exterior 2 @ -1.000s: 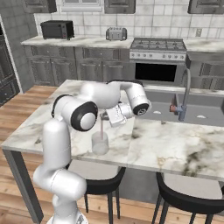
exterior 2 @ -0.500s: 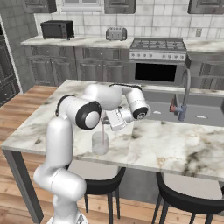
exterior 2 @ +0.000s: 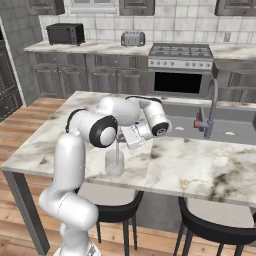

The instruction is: Take a straw from the drawer in front and place it inside the glass cup on the dining counter.

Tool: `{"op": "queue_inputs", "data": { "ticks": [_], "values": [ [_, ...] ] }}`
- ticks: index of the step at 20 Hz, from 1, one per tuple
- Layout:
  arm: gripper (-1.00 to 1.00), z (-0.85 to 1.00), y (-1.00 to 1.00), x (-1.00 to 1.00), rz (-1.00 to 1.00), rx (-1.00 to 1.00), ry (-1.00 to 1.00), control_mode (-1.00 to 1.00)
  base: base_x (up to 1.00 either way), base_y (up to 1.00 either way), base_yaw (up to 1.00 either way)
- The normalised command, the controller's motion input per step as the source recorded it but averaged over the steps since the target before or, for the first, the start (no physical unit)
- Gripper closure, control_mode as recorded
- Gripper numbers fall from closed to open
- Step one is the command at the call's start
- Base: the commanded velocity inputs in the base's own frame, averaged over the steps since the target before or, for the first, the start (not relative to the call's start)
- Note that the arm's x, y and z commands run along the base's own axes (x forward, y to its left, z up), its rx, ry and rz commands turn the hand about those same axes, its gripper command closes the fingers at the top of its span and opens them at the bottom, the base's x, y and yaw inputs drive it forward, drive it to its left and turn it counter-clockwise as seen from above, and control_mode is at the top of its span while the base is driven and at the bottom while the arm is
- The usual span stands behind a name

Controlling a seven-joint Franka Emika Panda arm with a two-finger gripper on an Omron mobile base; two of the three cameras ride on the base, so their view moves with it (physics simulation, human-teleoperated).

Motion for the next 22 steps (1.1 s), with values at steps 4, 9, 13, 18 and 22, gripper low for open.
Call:
{"op": "queue_inputs", "data": {
  "ticks": [4,9,13,18,22],
  "values": [
    [-1.0,-0.14,-0.01,-0.02,0.0,-0.04,0.0,-1.0,0.0,0.0,0.0],
    [-1.0,0.0,-0.02,-0.15,0.0,-0.06,0.0,-1.0,0.0,0.0,0.0],
    [-1.0,0.01,-0.01,-0.16,-0.01,-0.11,-0.06,-1.0,0.0,0.0,0.0],
    [-1.0,0.12,-0.06,-0.02,-0.06,-0.18,-0.16,-1.0,0.0,0.0,0.0],
    [-1.0,0.37,-0.07,0.0,-0.11,-0.26,-0.35,-1.0,0.0,0.0,0.0]
  ]
}}
